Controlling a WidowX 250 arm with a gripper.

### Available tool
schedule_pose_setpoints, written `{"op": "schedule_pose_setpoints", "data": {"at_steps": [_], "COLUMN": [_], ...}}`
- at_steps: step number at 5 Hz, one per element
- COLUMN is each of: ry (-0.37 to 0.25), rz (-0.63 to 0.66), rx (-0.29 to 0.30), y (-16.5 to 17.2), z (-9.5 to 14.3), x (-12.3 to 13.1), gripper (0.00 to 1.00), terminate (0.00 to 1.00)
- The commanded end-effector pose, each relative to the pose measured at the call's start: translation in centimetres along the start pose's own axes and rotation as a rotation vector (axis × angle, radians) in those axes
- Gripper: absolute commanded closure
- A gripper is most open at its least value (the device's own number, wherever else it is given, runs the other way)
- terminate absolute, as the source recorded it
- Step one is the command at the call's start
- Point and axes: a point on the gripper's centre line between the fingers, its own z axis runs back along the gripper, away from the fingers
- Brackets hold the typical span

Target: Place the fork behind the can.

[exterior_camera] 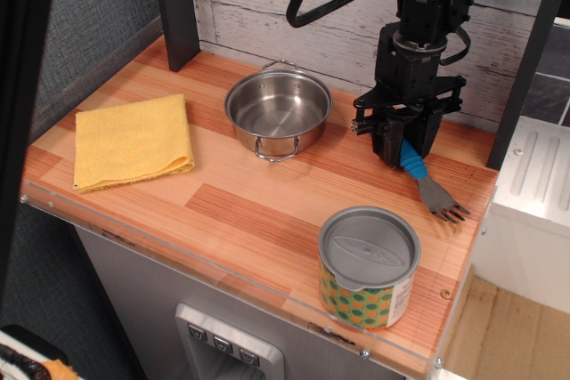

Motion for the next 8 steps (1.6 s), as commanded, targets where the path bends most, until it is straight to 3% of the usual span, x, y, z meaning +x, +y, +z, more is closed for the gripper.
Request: {"op": "schedule_pose_setpoints", "data": {"at_steps": [1,2,3,4,5,6,7,8], "ry": [0.015,-0.013,-0.083,-0.128,-0.161,-0.145,-0.164,-0.221], "rz": [0.001,-0.05,-0.104,-0.236,-0.355,-0.57,-0.634,-0.702], "rx": [-0.048,-0.055,-0.039,-0.049,-0.006,0.05,0.122,0.134], "y": [-0.4,-0.6,0.9,2.7,4.5,7.0,8.8,9.7], "z": [2.9,4.3,6.9,9.0,10.4,10.8,10.6,11.2], "x": [0.6,0.4,0.0,0.1,1.1,3.5,6.3,8.9], "gripper": [0.0,0.0,0.0,0.0,0.0,0.0,0.0,0.0], "terminate": [0.0,0.0,0.0,0.0,0.0,0.0,0.0,0.0]}}
